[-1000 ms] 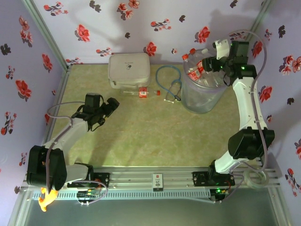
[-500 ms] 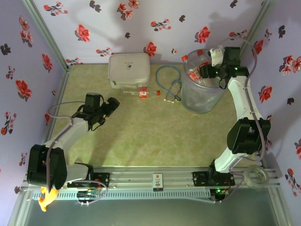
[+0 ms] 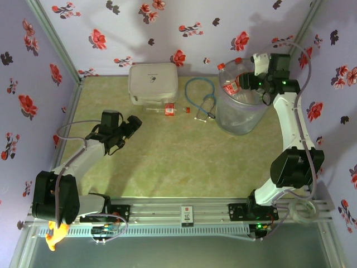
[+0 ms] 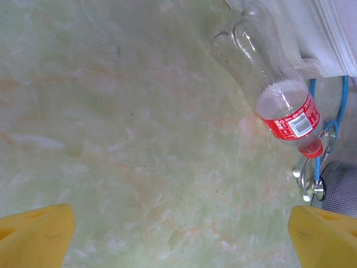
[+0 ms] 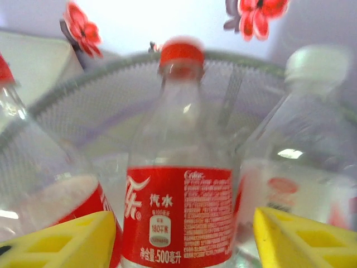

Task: Put the plastic bottles in the bin

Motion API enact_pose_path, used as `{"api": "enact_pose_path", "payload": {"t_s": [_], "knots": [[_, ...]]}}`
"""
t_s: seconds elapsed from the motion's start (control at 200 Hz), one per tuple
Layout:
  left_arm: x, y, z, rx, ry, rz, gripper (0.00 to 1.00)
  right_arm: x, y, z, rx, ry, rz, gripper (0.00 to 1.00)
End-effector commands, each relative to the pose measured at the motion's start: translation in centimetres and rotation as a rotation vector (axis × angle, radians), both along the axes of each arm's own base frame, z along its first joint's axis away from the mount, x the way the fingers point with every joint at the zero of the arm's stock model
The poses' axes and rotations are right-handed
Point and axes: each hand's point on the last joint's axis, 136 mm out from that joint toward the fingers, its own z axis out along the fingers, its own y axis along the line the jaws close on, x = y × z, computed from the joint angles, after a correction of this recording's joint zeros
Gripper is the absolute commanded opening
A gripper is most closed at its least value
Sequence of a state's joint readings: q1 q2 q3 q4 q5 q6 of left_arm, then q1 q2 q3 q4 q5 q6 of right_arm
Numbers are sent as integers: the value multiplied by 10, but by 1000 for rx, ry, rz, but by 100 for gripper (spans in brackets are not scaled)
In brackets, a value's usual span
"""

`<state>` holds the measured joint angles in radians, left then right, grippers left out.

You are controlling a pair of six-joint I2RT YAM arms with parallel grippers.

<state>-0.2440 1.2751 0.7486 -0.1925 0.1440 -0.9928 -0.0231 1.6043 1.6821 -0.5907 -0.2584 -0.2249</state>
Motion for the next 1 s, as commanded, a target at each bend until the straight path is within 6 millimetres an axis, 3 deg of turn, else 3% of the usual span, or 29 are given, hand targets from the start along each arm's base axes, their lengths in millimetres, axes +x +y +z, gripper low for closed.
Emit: {"api": "enact_pose_path", "payload": {"t_s": [0.0,0.15,0.32,0.515,0.59,0.77,0.995], "knots": [[-1,-4,-6,-18,11,-7,98,-4,6,27,32,-47,-12,70],[2,-7,-5,-5,12,-24,99,-9,20,35,24,-62,9,74],[14,-14,-2,39,8,-74,100,-25,52,40,3,-77,61,75],[42,-23,2,95,-5,-122,96,-65,127,28,7,-62,207,75],[57,-30,10,168,-42,-217,89,-78,144,16,13,-39,222,76],[90,-67,35,472,-227,-644,87,-98,136,-4,127,62,98,77],[105,-118,20,574,-301,-1003,88,-134,131,-34,157,176,111,90]]}}
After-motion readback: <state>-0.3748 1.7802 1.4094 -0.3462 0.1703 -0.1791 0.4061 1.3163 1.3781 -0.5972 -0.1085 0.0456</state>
